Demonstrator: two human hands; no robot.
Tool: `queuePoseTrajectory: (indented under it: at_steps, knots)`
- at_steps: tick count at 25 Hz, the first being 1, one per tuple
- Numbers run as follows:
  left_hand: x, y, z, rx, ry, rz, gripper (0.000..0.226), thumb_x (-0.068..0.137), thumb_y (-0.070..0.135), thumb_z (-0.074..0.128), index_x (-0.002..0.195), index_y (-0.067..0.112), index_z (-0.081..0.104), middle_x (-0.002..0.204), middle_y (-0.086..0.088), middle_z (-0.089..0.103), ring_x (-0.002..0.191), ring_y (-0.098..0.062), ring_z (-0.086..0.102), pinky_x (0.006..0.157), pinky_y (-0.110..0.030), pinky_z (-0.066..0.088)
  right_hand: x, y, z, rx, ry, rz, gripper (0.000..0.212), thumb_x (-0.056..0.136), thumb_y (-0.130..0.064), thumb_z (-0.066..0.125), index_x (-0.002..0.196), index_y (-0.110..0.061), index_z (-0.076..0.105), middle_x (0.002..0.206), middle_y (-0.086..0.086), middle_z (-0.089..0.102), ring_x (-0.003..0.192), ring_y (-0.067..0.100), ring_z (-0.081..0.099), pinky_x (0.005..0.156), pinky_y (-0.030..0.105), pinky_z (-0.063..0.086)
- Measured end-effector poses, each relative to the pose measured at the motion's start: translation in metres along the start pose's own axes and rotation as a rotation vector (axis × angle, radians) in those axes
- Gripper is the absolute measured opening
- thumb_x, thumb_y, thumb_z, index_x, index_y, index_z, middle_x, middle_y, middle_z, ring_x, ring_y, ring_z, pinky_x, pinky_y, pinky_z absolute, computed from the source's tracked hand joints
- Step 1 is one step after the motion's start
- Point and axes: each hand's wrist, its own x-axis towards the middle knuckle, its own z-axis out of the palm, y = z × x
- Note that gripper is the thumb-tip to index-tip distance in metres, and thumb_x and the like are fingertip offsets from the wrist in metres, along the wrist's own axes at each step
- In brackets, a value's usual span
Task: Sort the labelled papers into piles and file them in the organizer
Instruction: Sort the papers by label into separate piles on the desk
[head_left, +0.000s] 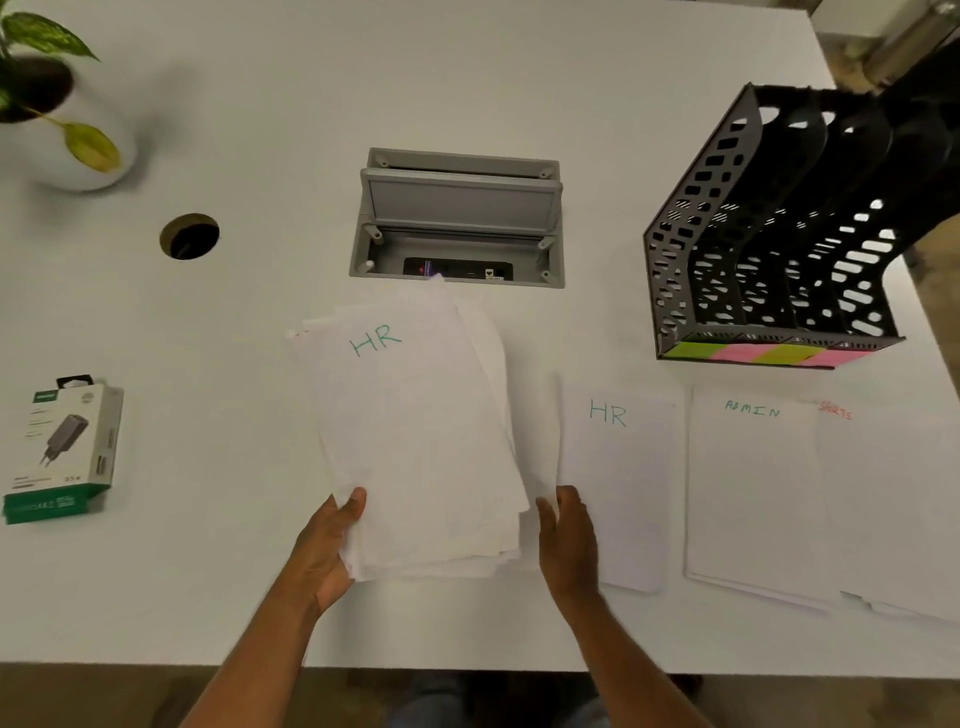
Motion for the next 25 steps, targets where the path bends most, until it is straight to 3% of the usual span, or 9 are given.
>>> queuePoseTrajectory:
  at_steps: [2, 4, 7, 9, 11, 18, 20, 22, 25]
  knots:
    - [0.001, -0.005, 0.005, 0.062, -0.012, -0.005, 0.042, 0.084, 0.033, 0.068, 0.124, 0.019, 0.067, 0.119, -0.009, 0.074, 0.104, -0.028, 0.073, 0.074, -0.041, 0.062, 0.007, 0.002, -0.004, 0.003, 0.063, 0.056, 0.023, 0.095, -0.021, 0.063, 0.115, -0.01, 0.058, 0.105, 0.004, 0.059, 0.096, 0.02, 0.057, 0.082, 0.033, 0.05]
    - [0.002, -0.013, 0.012, 0.119, -0.016, -0.018, 0.044, 0.085, 0.032, 0.068, 0.126, 0.019, 0.065, 0.12, -0.011, 0.073, 0.107, -0.032, 0.07, 0.078, -0.044, 0.061, 0.019, 0.0, -0.018, 0.25, 0.14, 0.233, 0.014, 0.099, -0.018, 0.057, 0.112, -0.015, 0.06, 0.106, 0.006, 0.063, 0.097, 0.026, 0.064, 0.08, 0.031, 0.051]
    - [0.005, -0.026, 0.027, 0.155, -0.012, -0.036, 0.046, 0.084, 0.032, 0.069, 0.128, 0.017, 0.064, 0.116, -0.011, 0.075, 0.107, -0.033, 0.07, 0.08, -0.045, 0.06, 0.033, -0.007, -0.045, 0.626, -0.074, 0.428, 0.017, 0.096, -0.038, 0.058, 0.105, -0.024, 0.063, 0.101, 0.002, 0.073, 0.09, 0.022, 0.072, 0.073, 0.03, 0.056]
    - [0.007, -0.035, 0.036, 0.177, -0.018, -0.042, 0.046, 0.085, 0.031, 0.069, 0.128, 0.017, 0.063, 0.115, -0.011, 0.075, 0.107, -0.034, 0.069, 0.082, -0.047, 0.06, 0.033, -0.017, -0.053, 0.469, -0.218, 0.349, 0.033, 0.082, -0.047, 0.075, 0.103, -0.028, 0.059, 0.097, -0.005, 0.071, 0.082, 0.011, 0.07, 0.069, 0.025, 0.055]
    - [0.009, -0.043, 0.048, 0.195, -0.031, -0.053, 0.043, 0.089, 0.03, 0.068, 0.129, 0.017, 0.062, 0.116, -0.011, 0.075, 0.108, -0.034, 0.069, 0.084, -0.048, 0.06, 0.031, -0.018, -0.056, 0.276, -0.148, 0.249, 0.036, 0.076, -0.034, 0.084, 0.094, -0.023, 0.054, 0.082, -0.006, 0.064, 0.066, 0.002, 0.06, 0.06, 0.017, 0.051]
    - [0.007, -0.051, 0.068, 0.197, 0.05, -0.013, 0.038, 0.096, 0.026, 0.062, 0.132, 0.015, 0.06, 0.123, -0.014, 0.07, 0.112, -0.036, 0.065, 0.1, -0.053, 0.05, 0.03, 0.001, -0.076, 0.276, 0.068, 0.172, 0.027, 0.097, -0.032, 0.061, 0.073, -0.022, 0.055, 0.069, -0.01, 0.063, 0.061, -0.001, 0.059, 0.054, 0.008, 0.042]
    - [0.005, -0.05, 0.069, 0.193, 0.079, 0.003, 0.037, 0.097, 0.025, 0.061, 0.132, 0.015, 0.06, 0.121, -0.014, 0.07, 0.109, -0.036, 0.065, 0.097, -0.052, 0.051, 0.034, 0.021, -0.092, 0.197, 0.16, 0.174, 0.024, 0.102, -0.032, 0.052, 0.082, -0.02, 0.059, 0.076, -0.008, 0.066, 0.069, 0.004, 0.062, 0.064, 0.014, 0.048]
    - [0.001, -0.048, 0.067, 0.179, 0.1, 0.008, 0.035, 0.096, 0.026, 0.062, 0.13, 0.016, 0.061, 0.12, -0.012, 0.071, 0.109, -0.034, 0.065, 0.095, -0.05, 0.052, 0.036, 0.051, -0.107, 0.112, 0.199, 0.224, 0.024, 0.104, -0.031, 0.047, 0.094, -0.013, 0.06, 0.086, 0.004, 0.067, 0.081, 0.021, 0.064, 0.075, 0.034, 0.053]
    - [-0.001, -0.045, 0.064, 0.152, 0.112, 0.011, 0.031, 0.095, 0.027, 0.063, 0.125, 0.018, 0.064, 0.117, -0.009, 0.073, 0.109, -0.032, 0.066, 0.092, -0.047, 0.053, 0.026, 0.087, -0.115, -0.041, 0.147, 0.222, 0.024, 0.103, -0.032, 0.046, 0.095, -0.011, 0.057, 0.083, 0.006, 0.064, 0.082, 0.029, 0.065, 0.074, 0.039, 0.054]
